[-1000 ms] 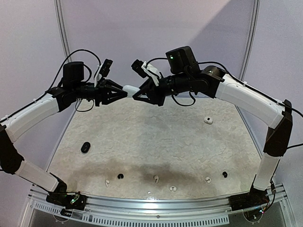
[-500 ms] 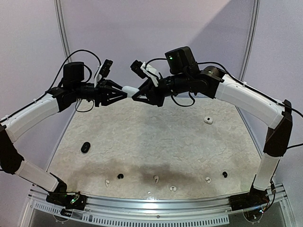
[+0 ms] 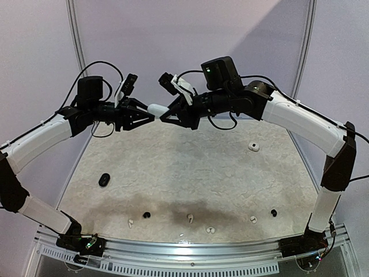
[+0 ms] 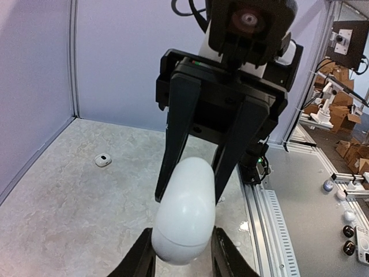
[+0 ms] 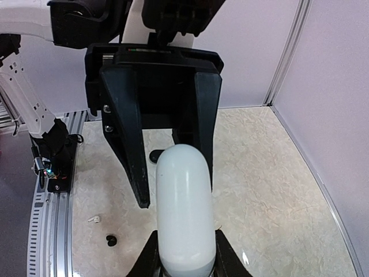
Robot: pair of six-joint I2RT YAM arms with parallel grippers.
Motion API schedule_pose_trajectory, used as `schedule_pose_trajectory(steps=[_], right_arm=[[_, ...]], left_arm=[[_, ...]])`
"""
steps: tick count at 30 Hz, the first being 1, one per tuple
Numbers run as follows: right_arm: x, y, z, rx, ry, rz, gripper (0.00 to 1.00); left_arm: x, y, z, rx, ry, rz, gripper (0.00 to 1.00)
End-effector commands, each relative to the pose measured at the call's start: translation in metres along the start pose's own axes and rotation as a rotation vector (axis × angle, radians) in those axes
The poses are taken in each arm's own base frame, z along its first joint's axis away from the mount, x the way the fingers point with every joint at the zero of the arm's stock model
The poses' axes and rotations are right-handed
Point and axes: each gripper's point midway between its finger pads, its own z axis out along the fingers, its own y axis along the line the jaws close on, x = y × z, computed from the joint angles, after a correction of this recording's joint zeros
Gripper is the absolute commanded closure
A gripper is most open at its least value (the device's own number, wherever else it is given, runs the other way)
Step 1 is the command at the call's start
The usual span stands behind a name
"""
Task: Insert the wireless bluetooth earbuds into the charging case
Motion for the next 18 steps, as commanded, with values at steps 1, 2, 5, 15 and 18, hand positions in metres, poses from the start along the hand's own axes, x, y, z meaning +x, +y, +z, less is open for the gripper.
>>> schedule_pose_trajectory(steps=[1,2,5,15,18], right_arm=[[-0.01,0.006,-0.004,-0.016,-0.034,-0.026,1.0],[-0.009,0.006,-0.004,-0.018,-0.032,-0.026,1.0],[-0.007,0.006,-0.002,-0.021,-0.025,-0.022,1.0],[0.0,0.007,0.005,-0.038,-0.008,-0.018,1.0],[0.002,0.008,0.006,-0.04,-0.002,-0.017,1.0]], left_arm=[[0.007,-0.005,0.006,0.029,0.017,-0.013,0.67],[0.007,-0.005,0.006,0.028,0.017,-0.013,0.68],[0.005,-0.005,0.006,0.025,0.012,-0.009,0.69],[0.0,-0.005,0.008,0.028,-0.005,-0.002,0.87],[0.001,-0.005,0.008,0.031,-0.005,-0.001,1.0]])
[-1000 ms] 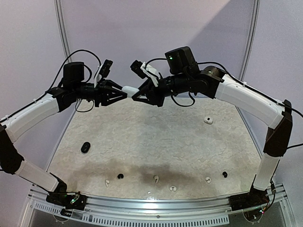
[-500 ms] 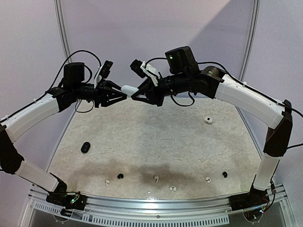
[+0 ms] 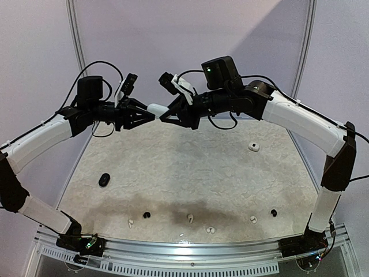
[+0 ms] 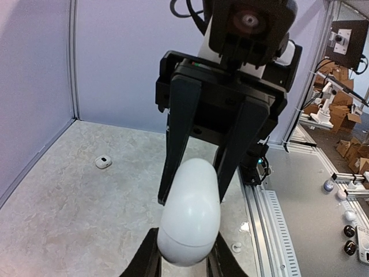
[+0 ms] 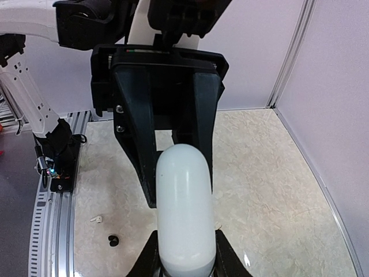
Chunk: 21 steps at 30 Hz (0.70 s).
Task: Insert the wireless bluetooth earbuds into the charging case
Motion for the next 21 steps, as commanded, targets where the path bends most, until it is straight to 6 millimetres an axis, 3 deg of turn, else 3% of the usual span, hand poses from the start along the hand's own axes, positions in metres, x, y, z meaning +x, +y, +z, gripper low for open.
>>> schedule_pose_trajectory(steps=[1,4,6,8,13,21], right_arm=[[0.004,0.005,0.007,-0.021,0.007,-0.009,1.0],[0.004,0.003,0.006,-0.013,0.007,0.0,0.68],[0.003,0.003,0.006,-0.007,0.003,0.005,0.55],[0.0,0.002,0.004,0.0,-0.01,0.003,0.47],[-0.004,0.003,0.001,-0.006,-0.027,0.006,0.43],[0.004,-0.007,0.006,0.031,-0.011,0.032,0.45]], left_arm=[[0.003,-0.005,0.008,0.027,0.002,-0.007,1.0],[0.004,-0.005,0.007,0.025,0.002,0.005,1.0],[0.005,-0.006,0.007,0.026,0.001,0.035,1.0],[0.008,-0.007,0.006,0.026,0.004,0.073,1.0],[0.016,-0.009,0.004,0.015,0.032,0.205,1.0],[0.03,-0.018,0.002,0.029,0.086,0.375,1.0]])
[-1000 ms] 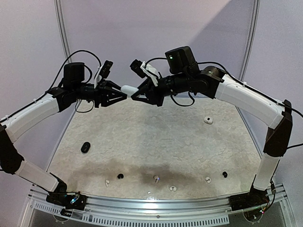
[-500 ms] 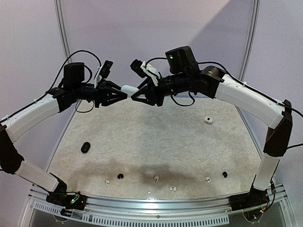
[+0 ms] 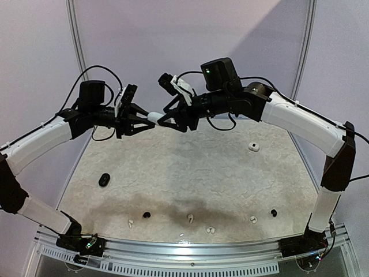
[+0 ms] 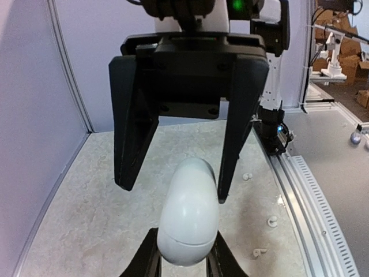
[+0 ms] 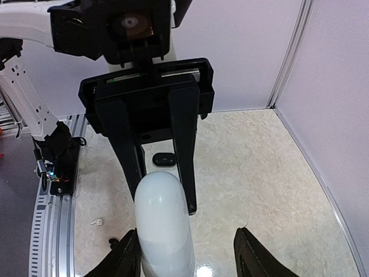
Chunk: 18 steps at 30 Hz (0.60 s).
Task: Insert the wireless bluetooth earbuds into the charging case
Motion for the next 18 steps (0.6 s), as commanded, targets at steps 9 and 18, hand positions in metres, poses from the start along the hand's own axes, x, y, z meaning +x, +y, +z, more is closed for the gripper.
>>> schedule_pose_trajectory(steps=[9,18], right_arm=[[0.009,-0.024,0.004,0.092,0.015,0.049,0.49],[0.019,-0.031,0.006,0.105,0.04,0.085,0.5]], left_arm=[[0.011,-0.024,0.0,0.038,0.057,0.146,1.0],[0.01,-0.027,0.0,0.052,0.047,0.101,1.0]])
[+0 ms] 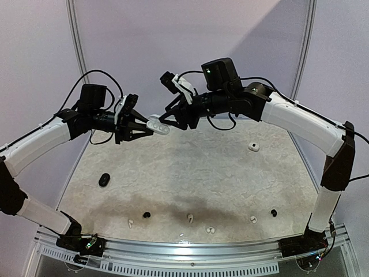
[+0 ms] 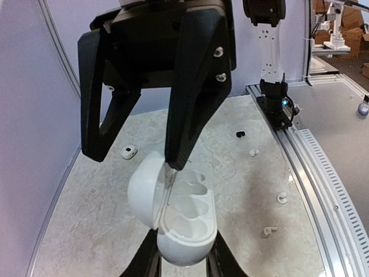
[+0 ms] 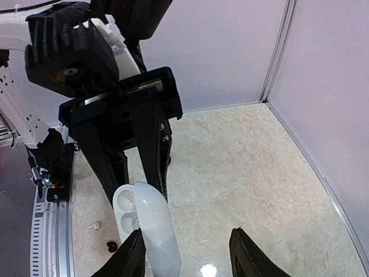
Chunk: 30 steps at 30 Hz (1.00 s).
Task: Insert the wireless bluetooth earbuds into the charging case
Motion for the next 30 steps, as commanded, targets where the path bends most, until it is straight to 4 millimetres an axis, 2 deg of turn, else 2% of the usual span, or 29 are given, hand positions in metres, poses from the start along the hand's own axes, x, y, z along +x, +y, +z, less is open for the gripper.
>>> schedule_pose_trajectory(steps=[1,8,10,15,25,28,30], right_arm=[[0.017,-0.017,0.01,0.051,0.04,0.038,0.5],[0.024,-0.026,0.011,0.067,0.059,0.078,0.5],[0.022,-0.025,0.01,0.052,0.049,0.09,0.49],[0.006,-0.008,0.006,-0.047,-0.003,0.082,0.42],[-0.001,-0.007,0.003,-0.058,-0.023,0.088,0.34],[-0.009,-0.017,-0.004,-0.022,-0.042,0.114,0.3],[-0.009,-0.036,-0.015,0.043,-0.041,0.181,0.29]], left_arm=[[-0.014,-0.018,0.002,0.06,-0.045,-0.016,1.0],[-0.015,-0.017,0.003,0.062,-0.065,-0.104,1.0],[-0.013,-0.012,0.004,0.045,-0.076,-0.166,1.0],[-0.004,-0.003,0.008,0.013,-0.099,-0.283,1.0],[0.004,0.004,0.008,-0.032,-0.087,-0.332,1.0],[0.006,0.01,0.007,-0.071,-0.083,-0.339,1.0],[0.006,0.016,0.006,-0.106,-0.086,-0.34,1.0]])
